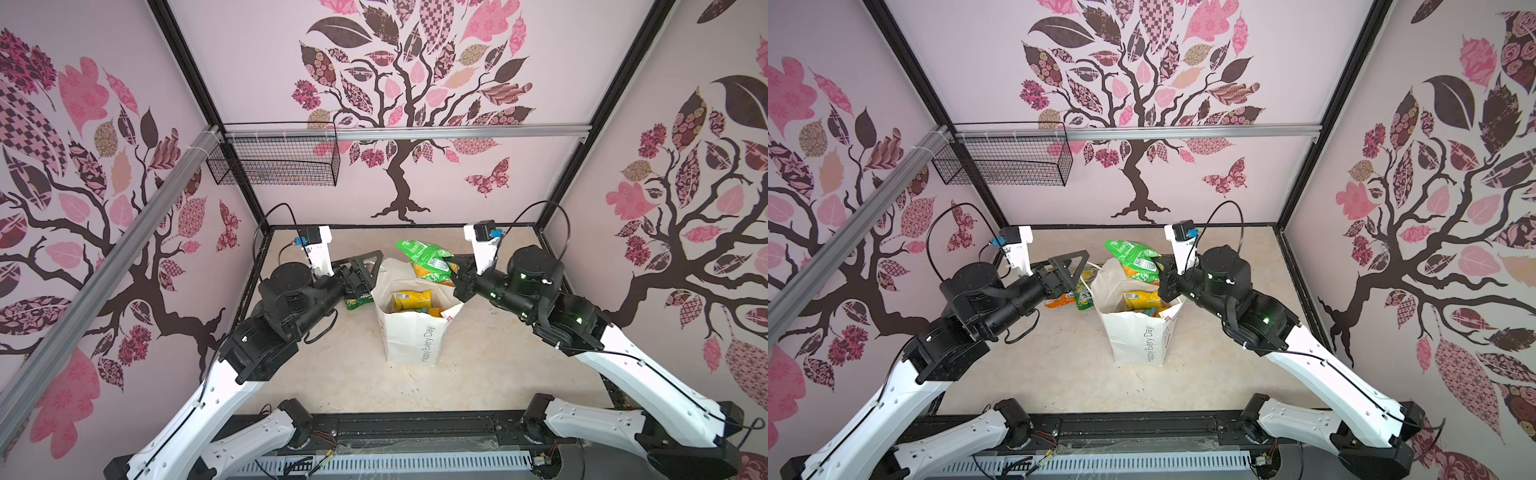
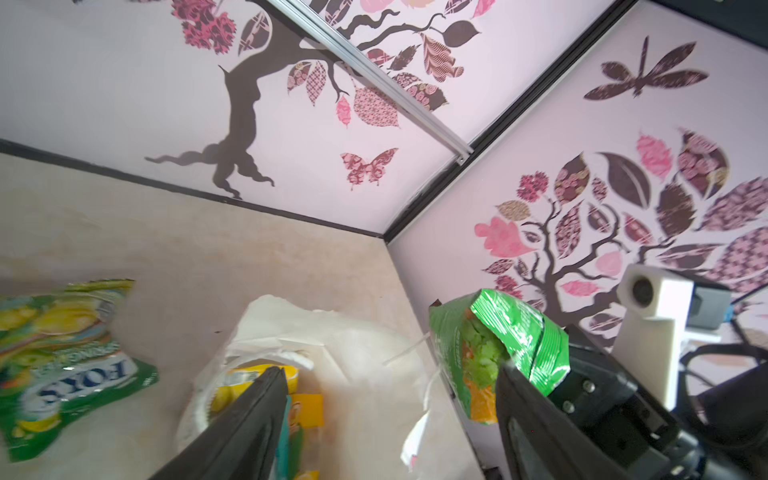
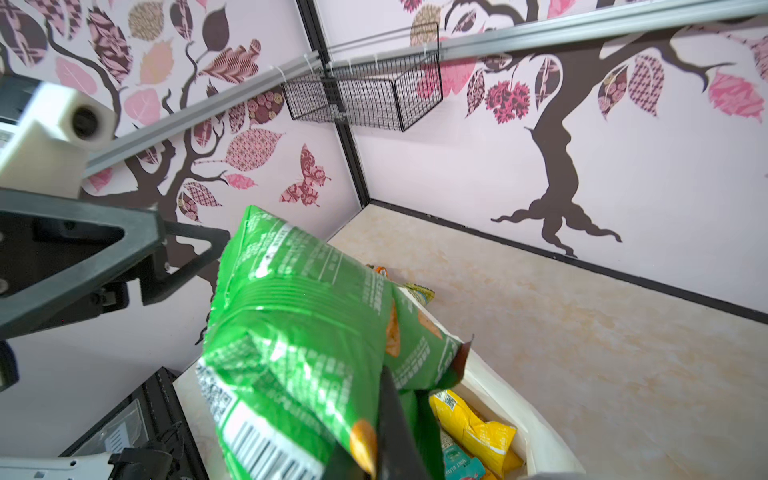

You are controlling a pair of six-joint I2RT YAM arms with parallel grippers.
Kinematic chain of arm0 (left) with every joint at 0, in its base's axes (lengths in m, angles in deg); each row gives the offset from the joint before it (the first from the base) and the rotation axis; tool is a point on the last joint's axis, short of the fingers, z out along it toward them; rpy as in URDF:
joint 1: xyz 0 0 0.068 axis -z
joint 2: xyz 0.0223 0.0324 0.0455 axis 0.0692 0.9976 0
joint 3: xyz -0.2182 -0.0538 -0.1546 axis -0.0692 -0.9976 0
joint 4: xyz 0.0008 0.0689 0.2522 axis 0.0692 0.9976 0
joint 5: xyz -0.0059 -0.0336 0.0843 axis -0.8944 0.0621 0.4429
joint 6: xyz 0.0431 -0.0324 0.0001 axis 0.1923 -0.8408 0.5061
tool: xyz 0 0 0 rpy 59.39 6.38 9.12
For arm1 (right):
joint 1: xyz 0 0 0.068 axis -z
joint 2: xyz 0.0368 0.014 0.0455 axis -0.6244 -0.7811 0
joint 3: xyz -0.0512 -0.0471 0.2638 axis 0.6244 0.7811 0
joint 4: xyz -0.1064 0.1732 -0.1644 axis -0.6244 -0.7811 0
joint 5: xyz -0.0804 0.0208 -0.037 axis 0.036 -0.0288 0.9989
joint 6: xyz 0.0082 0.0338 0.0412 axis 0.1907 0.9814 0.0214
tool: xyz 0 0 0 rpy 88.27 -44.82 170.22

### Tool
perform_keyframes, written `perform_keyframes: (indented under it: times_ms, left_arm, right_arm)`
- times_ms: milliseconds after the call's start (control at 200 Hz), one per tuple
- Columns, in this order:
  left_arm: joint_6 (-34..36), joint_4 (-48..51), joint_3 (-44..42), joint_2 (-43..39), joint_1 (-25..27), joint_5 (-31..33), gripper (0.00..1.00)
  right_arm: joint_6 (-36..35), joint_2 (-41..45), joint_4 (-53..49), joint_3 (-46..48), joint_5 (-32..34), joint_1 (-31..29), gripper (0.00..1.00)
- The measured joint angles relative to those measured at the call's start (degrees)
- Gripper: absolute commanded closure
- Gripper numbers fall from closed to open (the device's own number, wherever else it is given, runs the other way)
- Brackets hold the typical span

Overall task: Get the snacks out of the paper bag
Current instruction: 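Grasp the green chip bag with the left gripper from the right gripper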

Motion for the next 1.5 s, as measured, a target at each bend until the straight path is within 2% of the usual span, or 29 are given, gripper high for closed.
perform_keyframes:
  times_ms: [235, 355, 515, 830, 940, 1150, 1235, 1340, 1500]
  left_arm:
    - [-15.3, -7.5, 0.0, 5.3, 0.0, -7.3, 0.21]
    - [-20.4, -9.8, 0.0, 8.3, 0.0, -11.6, 0.21]
    - [-24.7, -12.2, -0.3, 9.2, -0.1, -14.2, 0.21]
    - [-25.4, -15.0, -2.1, 4.8, 0.0, -12.5, 0.20]
    - [-25.1, -15.0, -2.0, 4.5, 0.0, -12.3, 0.19]
    - [-25.0, -10.5, -0.5, 10.1, 0.0, -14.3, 0.18]
    - [-25.4, -9.5, -0.6, 11.4, 0.0, -15.5, 0.27]
    - [-25.7, -10.1, -0.6, 11.6, 0.0, -17.4, 0.49]
    - [-25.5, -11.1, -0.6, 12.7, -0.1, -19.5, 0.71]
  right_arm:
    - [-3.1, 1.7, 2.5, 0.3, -0.4, 0.0, 0.99]
    - [-3.9, 0.8, 1.8, 0.3, -0.9, 0.0, 0.99]
    - [-3.9, 0.4, 1.6, 0.3, -0.2, 0.3, 1.00]
    - [-3.5, 2.4, 2.5, 4.5, 3.2, 0.0, 0.99]
    - [-3.6, 1.7, 2.1, 4.4, 0.4, 0.0, 1.00]
    - [-3.6, -0.1, 1.9, 3.7, -5.1, 0.0, 1.00]
    - [-3.6, -0.6, 1.7, 3.5, -7.0, 0.0, 1.00]
    - [-3.7, -1.5, 1.4, 3.5, -8.8, 0.0, 0.97]
    - [-3.6, -1.5, 1.0, 3.5, -9.1, 0.2, 0.93]
